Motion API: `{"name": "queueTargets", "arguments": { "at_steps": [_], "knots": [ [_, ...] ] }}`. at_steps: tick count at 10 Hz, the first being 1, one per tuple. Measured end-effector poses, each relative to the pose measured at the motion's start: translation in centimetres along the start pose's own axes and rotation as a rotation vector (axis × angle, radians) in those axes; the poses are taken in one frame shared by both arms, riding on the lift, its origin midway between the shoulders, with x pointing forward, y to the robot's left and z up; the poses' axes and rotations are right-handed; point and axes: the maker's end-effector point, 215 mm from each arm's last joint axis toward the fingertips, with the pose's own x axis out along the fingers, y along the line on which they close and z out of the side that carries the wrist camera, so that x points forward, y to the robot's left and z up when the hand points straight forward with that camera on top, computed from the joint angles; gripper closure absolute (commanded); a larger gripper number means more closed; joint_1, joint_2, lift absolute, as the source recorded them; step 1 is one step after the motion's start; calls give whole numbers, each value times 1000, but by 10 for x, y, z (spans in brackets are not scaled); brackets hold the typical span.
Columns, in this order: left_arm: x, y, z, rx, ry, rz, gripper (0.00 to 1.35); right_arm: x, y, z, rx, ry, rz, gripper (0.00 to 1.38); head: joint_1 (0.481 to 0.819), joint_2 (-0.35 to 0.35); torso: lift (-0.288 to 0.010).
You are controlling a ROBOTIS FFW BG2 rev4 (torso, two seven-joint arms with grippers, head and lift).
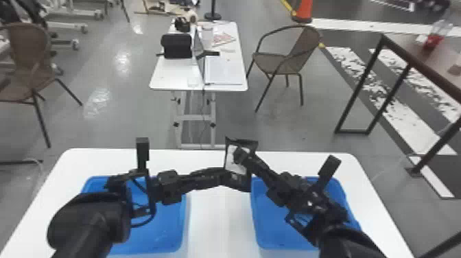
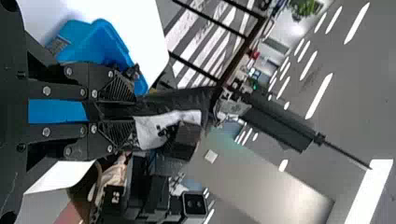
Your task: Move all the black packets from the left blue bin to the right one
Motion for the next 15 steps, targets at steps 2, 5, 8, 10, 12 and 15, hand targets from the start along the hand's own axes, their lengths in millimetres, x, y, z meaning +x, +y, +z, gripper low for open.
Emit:
{"name": "queueTargets", "arguments": {
  "at_steps": [2,5,8,10,12,15],
  "knots": [
    [-23,17,-13,-47,-42,92,121,-8,-20,10,16,-39,-44,1277,695,-85,0],
    [-98,41,-47,-139,-77,309,137,-61,-117,13,-15,9,-257,1276,695,-102,0],
    [-170,54,-54,-154,-77,487,144,-135,-197,-24,17,141,-485,1262,695,-108,0],
    [-199,56,-51,-159,-96,550,145,-180,-220,-44,36,232,-610,377,695,-115,0],
    [-215,55,-53,-158,-90,593,145,-196,-224,-36,22,231,-663,67,695,-121,0],
    [-289,71,-44,-78,107,877,145,-182,-191,42,-150,44,-681,318,695,-56,0]
  ]
}}
